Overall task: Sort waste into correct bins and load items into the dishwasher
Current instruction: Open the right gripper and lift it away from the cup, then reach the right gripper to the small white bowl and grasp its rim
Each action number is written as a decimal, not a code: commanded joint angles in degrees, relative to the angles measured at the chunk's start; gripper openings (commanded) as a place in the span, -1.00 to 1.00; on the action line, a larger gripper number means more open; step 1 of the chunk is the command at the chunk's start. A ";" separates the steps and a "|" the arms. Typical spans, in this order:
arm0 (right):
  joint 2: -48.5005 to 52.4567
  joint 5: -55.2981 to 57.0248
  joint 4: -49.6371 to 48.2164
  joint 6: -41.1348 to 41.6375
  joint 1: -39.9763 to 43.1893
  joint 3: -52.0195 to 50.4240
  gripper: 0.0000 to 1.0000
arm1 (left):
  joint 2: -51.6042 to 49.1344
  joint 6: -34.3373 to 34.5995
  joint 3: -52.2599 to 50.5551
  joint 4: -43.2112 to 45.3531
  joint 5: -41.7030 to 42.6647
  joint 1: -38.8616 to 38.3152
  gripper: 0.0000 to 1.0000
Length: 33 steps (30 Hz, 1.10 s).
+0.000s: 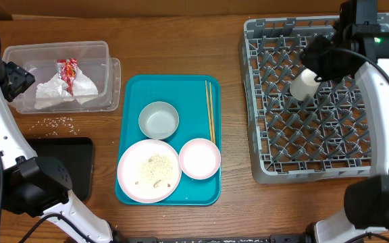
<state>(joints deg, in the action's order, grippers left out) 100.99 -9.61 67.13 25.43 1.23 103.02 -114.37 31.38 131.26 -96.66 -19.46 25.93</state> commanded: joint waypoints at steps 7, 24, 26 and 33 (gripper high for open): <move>2.36 -10.93 -6.82 -6.16 -18.05 -0.39 0.22 | -0.39 -0.50 -0.52 -0.09 0.02 0.28 1.00; 20.15 13.97 -27.87 -5.73 -50.86 -0.37 0.30 | -0.39 -0.50 -0.52 -0.09 0.02 0.28 0.99; 21.86 14.62 -29.05 -5.77 -52.92 -0.37 0.30 | -0.39 -0.50 -0.52 -0.09 0.02 0.28 1.00; 27.63 16.87 -30.27 -7.61 -55.34 -0.37 0.17 | -0.39 -0.50 -0.52 -0.09 0.02 0.28 1.00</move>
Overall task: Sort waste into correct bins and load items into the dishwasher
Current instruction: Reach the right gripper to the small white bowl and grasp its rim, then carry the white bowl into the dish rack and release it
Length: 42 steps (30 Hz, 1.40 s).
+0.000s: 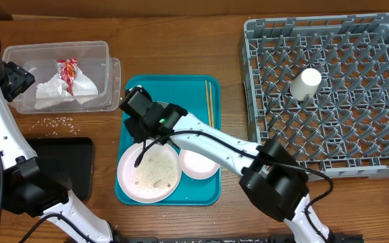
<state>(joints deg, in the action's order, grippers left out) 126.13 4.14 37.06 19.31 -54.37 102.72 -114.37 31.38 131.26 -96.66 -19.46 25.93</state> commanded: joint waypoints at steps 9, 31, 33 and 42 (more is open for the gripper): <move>3.50 3.61 -0.63 -1.99 -1.09 -0.07 -0.19 | -0.39 -0.50 -0.52 -0.09 0.02 0.28 1.00; 3.93 7.82 1.84 -1.31 -2.62 3.41 -0.92 | -0.39 -0.50 -0.52 -0.09 0.02 0.28 1.00; 2.51 7.85 4.04 -0.87 -1.99 6.38 -0.92 | -0.39 -0.50 -0.52 -0.09 0.02 0.28 1.00; -7.17 7.85 19.54 0.26 8.70 24.50 -0.92 | -0.39 -0.50 -0.52 -0.09 0.02 0.28 1.00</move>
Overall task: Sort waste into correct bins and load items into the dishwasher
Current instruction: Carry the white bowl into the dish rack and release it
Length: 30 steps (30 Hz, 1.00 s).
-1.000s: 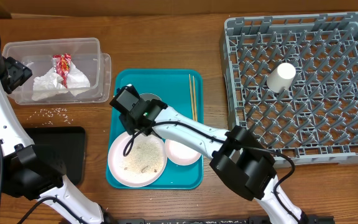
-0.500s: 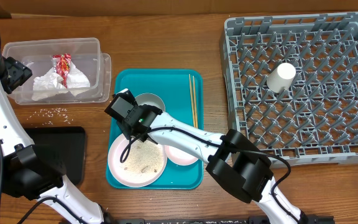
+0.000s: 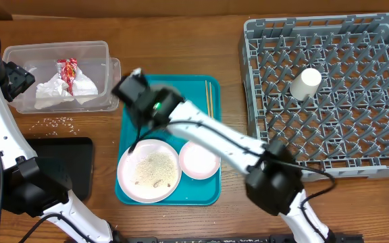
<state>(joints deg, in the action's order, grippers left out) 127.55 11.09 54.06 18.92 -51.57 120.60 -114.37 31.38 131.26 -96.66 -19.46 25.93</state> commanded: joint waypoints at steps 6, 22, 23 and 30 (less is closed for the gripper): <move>-16.31 -7.69 12.02 0.76 24.20 11.28 -0.92 | -0.39 -0.50 -0.52 -0.09 0.02 0.28 1.00; -15.93 -58.58 2.34 -9.70 60.17 -5.01 -0.92 | -0.39 -0.50 -0.52 -0.09 0.02 0.28 0.99; -15.74 -60.24 -1.99 -9.79 60.22 -6.82 -0.92 | -0.39 -0.50 -0.52 -0.09 0.02 0.28 1.00; -9.01 -65.88 -25.77 3.56 60.43 -14.45 -0.92 | -0.39 -0.50 -0.52 -0.07 0.02 0.28 1.00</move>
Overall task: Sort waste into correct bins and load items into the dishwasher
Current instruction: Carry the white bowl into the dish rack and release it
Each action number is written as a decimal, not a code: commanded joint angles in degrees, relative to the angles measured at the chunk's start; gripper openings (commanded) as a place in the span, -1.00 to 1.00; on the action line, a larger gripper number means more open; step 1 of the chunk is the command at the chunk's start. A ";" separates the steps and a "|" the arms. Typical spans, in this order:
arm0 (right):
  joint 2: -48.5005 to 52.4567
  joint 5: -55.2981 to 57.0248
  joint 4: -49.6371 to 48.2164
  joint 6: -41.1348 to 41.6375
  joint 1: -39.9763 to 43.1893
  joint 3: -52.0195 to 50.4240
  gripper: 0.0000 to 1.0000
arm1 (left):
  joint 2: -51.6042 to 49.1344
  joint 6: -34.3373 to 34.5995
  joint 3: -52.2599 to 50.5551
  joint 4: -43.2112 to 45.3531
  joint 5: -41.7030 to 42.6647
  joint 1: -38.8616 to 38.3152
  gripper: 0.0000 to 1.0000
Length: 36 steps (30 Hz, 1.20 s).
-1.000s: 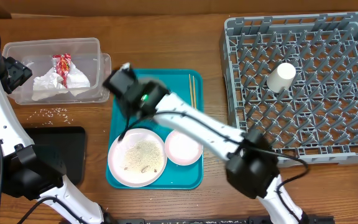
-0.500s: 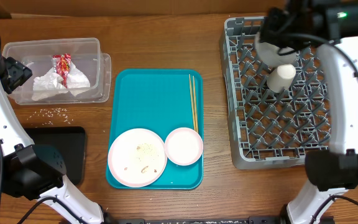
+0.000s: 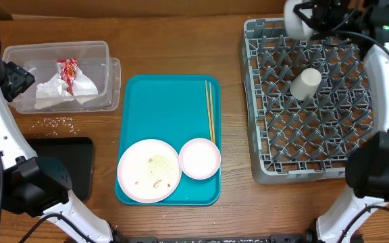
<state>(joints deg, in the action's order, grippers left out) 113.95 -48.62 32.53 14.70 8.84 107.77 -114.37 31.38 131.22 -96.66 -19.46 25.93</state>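
Note:
My right gripper (image 3: 302,18) hangs over the far left corner of the grey dishwasher rack (image 3: 262,169), shut on a pale bowl (image 3: 292,21) seen edge-on. A white cup (image 3: 305,84) lies in the rack. On the teal tray (image 3: 167,101) sit a large plate with crumbs (image 3: 148,171), a small pink bowl (image 3: 199,158) and a pair of chopsticks (image 3: 210,111). My left gripper (image 3: 17,79) stays at the left edge beside the clear bin; its jaws do not show.
A clear plastic bin (image 3: 110,74) at the far left holds a red wrapper (image 3: 68,70) and crumpled tissue. Loose grains (image 3: 56,121) lie on the wood below it. A black bin (image 3: 63,165) stands at the near left.
The pale bowl has left the tray. My right gripper, then over the tray's far left part, is now above the rack's far left corner with the bowl in it.
My right gripper was first at the white cup in the rack, with the pale bowl on the tray. Then it was down at that bowl, and stayed there a moment later. Now it holds the bowl over the rack. The left arm has not moved.

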 commanded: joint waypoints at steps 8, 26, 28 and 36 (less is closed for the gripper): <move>14.47 -13.22 -16.37 23.76 2.60 -1.62 -0.92 | -0.39 -0.50 -0.48 -0.07 0.02 0.28 0.99; 14.62 -17.03 -14.88 27.54 9.16 -1.53 -0.78 | -0.39 -0.50 -0.48 -0.07 0.02 0.28 1.00; 13.75 -16.52 -14.80 27.58 9.84 -1.53 -0.74 | -0.39 -0.50 -0.48 -0.07 0.02 0.28 1.00; 5.99 -2.80 -4.85 24.41 13.22 -1.53 -0.63 | -0.39 -0.50 -0.48 -0.07 0.02 0.28 1.00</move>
<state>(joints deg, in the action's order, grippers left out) 126.96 -58.28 26.30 41.39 20.58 106.26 -114.37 31.38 131.22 -96.64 -19.46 25.93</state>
